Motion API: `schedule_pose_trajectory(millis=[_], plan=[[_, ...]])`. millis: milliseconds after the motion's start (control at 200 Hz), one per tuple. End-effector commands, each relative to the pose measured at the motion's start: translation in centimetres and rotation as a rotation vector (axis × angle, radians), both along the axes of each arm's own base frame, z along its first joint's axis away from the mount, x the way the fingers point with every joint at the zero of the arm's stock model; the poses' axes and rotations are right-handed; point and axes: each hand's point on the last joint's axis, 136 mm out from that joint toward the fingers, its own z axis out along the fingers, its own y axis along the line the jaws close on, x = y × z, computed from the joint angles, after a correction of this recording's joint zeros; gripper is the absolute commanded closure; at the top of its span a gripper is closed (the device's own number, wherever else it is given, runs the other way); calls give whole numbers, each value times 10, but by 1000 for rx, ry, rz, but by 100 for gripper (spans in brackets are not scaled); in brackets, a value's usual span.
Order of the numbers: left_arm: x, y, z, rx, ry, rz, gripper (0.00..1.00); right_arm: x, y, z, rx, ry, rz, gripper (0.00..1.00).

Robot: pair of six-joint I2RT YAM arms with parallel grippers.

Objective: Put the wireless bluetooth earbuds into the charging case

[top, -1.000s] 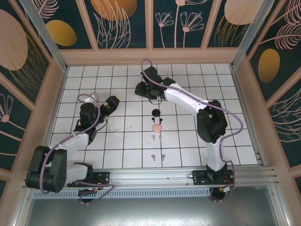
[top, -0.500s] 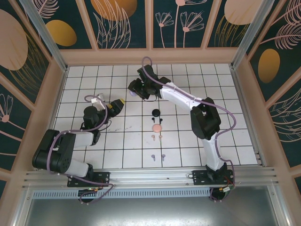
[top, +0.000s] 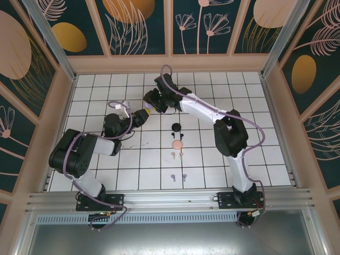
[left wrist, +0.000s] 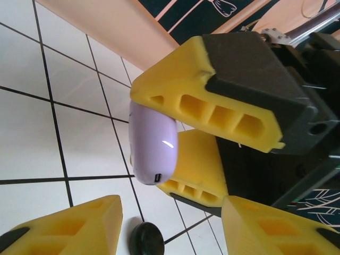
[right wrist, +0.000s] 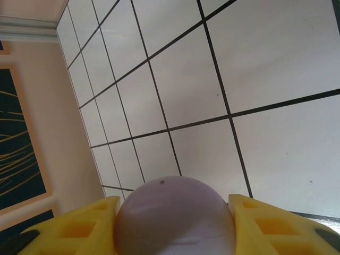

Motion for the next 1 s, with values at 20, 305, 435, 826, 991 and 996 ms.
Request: schedule_pose_trajectory(millis=[20,305,435,826,991,996], plan=[[12,-3,16,-15,-78,9,49,0,12,15,50,-19,20,65],[22,-3,16,-9,-83,31,54,-3,14,17,61,-21,29,65],[26,-3,16,-7,-82,37,57,-4,14,18,64,-22,31,65],[30,-3,13,-1,-80,45,70,-8,11,16,68,-20,31,65],[31,-3,13,-3,-79,48,75,-9,10,18,70,-21,31,65],[31,-3,14,-3,-80,48,75,-9,10,18,71,-23,31,65]])
